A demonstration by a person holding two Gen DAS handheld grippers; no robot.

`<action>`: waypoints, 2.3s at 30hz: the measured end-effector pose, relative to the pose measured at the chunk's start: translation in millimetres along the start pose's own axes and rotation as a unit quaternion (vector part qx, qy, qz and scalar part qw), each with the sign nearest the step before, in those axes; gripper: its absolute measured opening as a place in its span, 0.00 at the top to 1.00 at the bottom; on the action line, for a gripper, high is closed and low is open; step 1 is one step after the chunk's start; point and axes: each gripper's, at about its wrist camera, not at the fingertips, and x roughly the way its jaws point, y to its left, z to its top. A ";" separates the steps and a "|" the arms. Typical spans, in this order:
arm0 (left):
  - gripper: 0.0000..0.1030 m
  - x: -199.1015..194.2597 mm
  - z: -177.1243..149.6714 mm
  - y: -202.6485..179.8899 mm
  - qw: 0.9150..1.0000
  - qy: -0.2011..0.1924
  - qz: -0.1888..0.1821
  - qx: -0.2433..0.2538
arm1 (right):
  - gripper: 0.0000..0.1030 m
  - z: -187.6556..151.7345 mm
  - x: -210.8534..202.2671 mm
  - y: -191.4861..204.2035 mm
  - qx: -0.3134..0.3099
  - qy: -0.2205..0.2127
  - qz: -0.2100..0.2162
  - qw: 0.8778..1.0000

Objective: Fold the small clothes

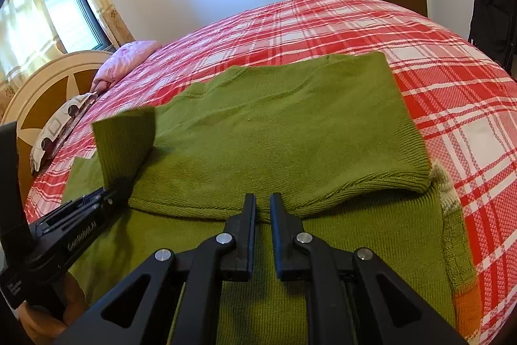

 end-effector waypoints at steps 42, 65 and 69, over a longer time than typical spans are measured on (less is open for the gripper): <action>0.08 -19.0 -61.9 85.6 0.993 0.010 0.059 -0.099 | 0.64 23.5 62.0 108.9 -0.090 0.077 0.003 0.993; 0.01 -16.0 -61.6 90.4 0.992 0.017 0.049 -0.114 | 0.92 105.9 -59.2 92.4 -0.154 -0.121 -0.046 0.979; 0.01 -15.0 -61.2 90.5 0.992 0.019 0.048 -0.117 | 0.92 106.5 -57.2 51.8 -0.127 -0.111 -0.070 0.983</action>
